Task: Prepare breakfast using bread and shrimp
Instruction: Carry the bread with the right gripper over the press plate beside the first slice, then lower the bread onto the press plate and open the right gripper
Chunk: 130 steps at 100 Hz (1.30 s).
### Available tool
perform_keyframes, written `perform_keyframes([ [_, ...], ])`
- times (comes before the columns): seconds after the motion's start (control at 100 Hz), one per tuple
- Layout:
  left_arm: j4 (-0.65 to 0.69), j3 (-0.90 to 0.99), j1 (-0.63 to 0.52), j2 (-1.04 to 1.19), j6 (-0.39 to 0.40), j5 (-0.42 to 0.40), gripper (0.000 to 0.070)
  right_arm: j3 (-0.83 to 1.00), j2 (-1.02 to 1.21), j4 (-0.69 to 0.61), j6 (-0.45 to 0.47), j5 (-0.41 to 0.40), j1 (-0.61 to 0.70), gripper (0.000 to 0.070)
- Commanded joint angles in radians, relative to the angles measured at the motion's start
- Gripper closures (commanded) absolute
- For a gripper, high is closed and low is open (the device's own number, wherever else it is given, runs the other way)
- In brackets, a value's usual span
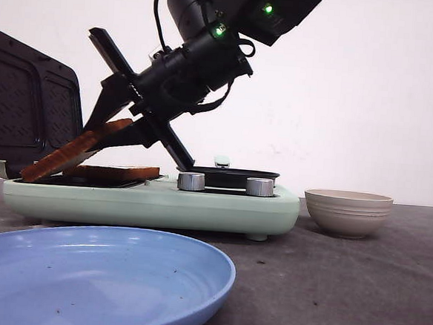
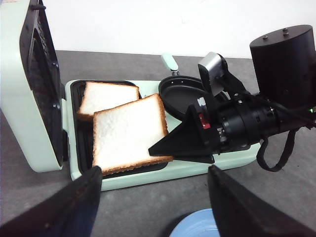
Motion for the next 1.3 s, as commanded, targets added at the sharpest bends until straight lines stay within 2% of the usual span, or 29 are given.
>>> perform_keyframes([
  [0.0,0.008,0.003,-0.001,0.003,0.016,0.002,0.035,0.026,0.021,0.002,0.014,0.002,0.021,0.07],
  [0.21,0.008,0.003,-0.001,0.003,0.016,0.002,0.035,0.026,0.021,0.02,0.032,0.059,0.029,0.07],
  [0.34,0.008,0.003,-0.001,0.003,0.016,0.002,0.035,0.027,0.021,0.071,0.055,0.041,0.029,0.07],
  [0.74,0.008,0.003,-0.001,0.003,0.016,0.002,0.035,0.037,0.021,0.04,0.072,-0.045,0.012,0.07],
  [0.92,0.008,0.003,-0.001,0.003,0.016,0.002,0.035,0.037,0.021,0.022,0.073,-0.039,0.005,0.07],
  [1.14,0.008,0.003,-0.001,0.003,0.016,0.002,0.035,0.037,0.021,0.009,0.067,0.012,-0.012,0.07],
  [1.29,0.008,0.003,-0.001,0.003,0.016,0.002,0.035,0.042,0.05,0.008,0.075,-0.014,-0.026,0.07],
])
